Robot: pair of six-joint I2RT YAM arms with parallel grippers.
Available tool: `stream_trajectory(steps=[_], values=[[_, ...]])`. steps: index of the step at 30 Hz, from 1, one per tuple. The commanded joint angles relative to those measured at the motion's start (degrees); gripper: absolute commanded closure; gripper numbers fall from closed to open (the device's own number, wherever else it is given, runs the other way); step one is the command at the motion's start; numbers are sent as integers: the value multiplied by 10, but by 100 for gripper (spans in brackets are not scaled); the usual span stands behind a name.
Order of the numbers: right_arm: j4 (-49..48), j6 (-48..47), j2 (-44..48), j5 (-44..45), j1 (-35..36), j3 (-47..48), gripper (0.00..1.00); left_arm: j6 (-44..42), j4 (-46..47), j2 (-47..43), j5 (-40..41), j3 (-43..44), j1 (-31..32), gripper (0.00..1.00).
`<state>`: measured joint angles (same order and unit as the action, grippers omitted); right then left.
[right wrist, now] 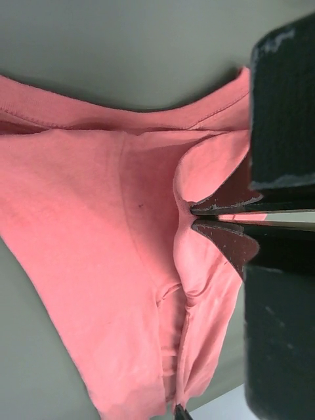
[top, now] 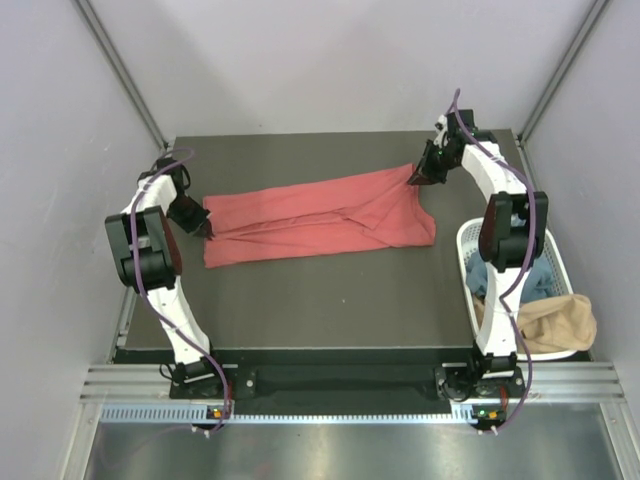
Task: Fold and stack the t-shirts
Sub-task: Fold the tshirt
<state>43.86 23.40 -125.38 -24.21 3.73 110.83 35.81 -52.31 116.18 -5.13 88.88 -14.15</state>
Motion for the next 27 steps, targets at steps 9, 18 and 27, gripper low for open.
stream_trajectory(steps=[9, 18, 27], values=[[-72, 55, -21, -41, -28, 35, 99, 4, 2, 21, 4, 35, 0, 93], [-106, 103, -58, -87, -32, 40, 97, 5, -1, 28, 6, 40, 0, 89], [-130, 119, -85, -100, -51, 39, 94, -2, 0, 0, 17, 41, 1, 57]])
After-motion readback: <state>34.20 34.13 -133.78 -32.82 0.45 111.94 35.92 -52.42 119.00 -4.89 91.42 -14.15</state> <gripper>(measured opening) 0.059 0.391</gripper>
